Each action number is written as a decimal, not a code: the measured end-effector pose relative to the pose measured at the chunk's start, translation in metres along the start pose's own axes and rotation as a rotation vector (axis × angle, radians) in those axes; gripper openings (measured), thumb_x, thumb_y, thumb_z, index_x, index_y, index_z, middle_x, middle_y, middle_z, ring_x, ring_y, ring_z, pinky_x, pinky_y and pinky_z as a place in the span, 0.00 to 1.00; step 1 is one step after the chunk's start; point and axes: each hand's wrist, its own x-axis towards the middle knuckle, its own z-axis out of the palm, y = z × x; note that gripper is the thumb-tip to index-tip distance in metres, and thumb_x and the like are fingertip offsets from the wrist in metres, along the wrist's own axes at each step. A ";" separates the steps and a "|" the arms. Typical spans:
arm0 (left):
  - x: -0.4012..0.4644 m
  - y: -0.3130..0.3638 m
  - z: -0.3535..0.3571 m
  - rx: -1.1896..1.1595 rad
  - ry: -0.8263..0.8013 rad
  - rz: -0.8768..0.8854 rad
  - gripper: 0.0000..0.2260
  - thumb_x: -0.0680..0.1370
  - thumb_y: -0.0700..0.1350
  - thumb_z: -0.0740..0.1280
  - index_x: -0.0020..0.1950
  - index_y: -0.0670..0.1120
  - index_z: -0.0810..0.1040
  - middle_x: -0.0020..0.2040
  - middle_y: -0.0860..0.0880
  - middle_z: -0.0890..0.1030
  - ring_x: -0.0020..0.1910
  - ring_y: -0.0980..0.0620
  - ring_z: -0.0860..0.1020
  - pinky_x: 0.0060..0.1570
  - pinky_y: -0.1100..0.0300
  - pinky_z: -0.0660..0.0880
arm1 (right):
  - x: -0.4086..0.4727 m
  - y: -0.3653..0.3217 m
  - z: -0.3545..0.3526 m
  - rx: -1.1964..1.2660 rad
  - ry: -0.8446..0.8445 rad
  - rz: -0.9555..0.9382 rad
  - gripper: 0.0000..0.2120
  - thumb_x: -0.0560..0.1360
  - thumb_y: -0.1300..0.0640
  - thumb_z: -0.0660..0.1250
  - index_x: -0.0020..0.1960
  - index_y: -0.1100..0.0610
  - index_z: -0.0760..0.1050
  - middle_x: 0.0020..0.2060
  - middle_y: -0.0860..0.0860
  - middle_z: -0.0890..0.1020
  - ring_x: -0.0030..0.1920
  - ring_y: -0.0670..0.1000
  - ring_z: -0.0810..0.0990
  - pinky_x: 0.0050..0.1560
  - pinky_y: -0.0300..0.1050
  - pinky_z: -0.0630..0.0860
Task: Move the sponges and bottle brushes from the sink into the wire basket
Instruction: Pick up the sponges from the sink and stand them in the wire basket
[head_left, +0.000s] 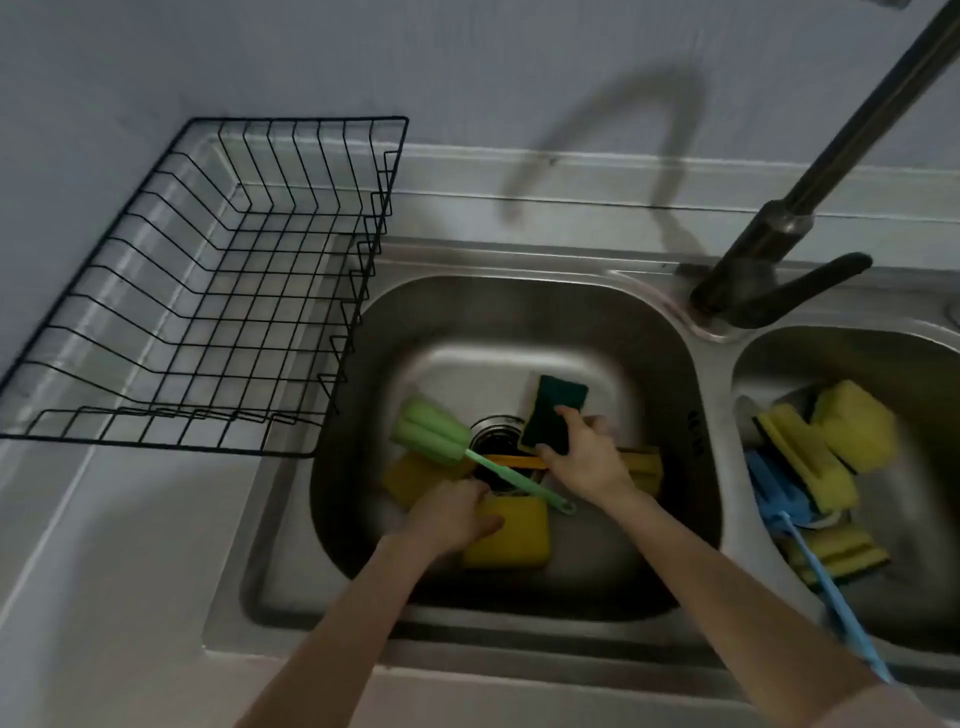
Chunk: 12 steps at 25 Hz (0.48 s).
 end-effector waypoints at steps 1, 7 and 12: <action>0.004 -0.001 0.001 0.015 -0.026 -0.002 0.21 0.74 0.50 0.64 0.66 0.46 0.68 0.65 0.43 0.74 0.63 0.42 0.71 0.58 0.52 0.71 | 0.007 -0.002 0.004 -0.017 0.004 0.017 0.31 0.75 0.48 0.62 0.74 0.52 0.53 0.67 0.62 0.63 0.64 0.63 0.71 0.67 0.52 0.69; 0.019 -0.003 0.011 0.227 -0.093 -0.109 0.26 0.74 0.50 0.64 0.70 0.48 0.60 0.71 0.45 0.64 0.69 0.41 0.59 0.65 0.48 0.63 | 0.030 -0.010 0.026 -0.107 0.081 0.120 0.34 0.73 0.43 0.63 0.71 0.57 0.55 0.68 0.63 0.58 0.65 0.66 0.63 0.67 0.55 0.63; 0.020 -0.001 0.008 0.270 -0.097 -0.132 0.27 0.71 0.52 0.67 0.66 0.46 0.63 0.68 0.43 0.66 0.68 0.42 0.61 0.64 0.49 0.62 | 0.039 -0.007 0.033 -0.118 0.109 0.156 0.31 0.72 0.43 0.64 0.67 0.56 0.56 0.63 0.63 0.64 0.61 0.64 0.67 0.62 0.54 0.66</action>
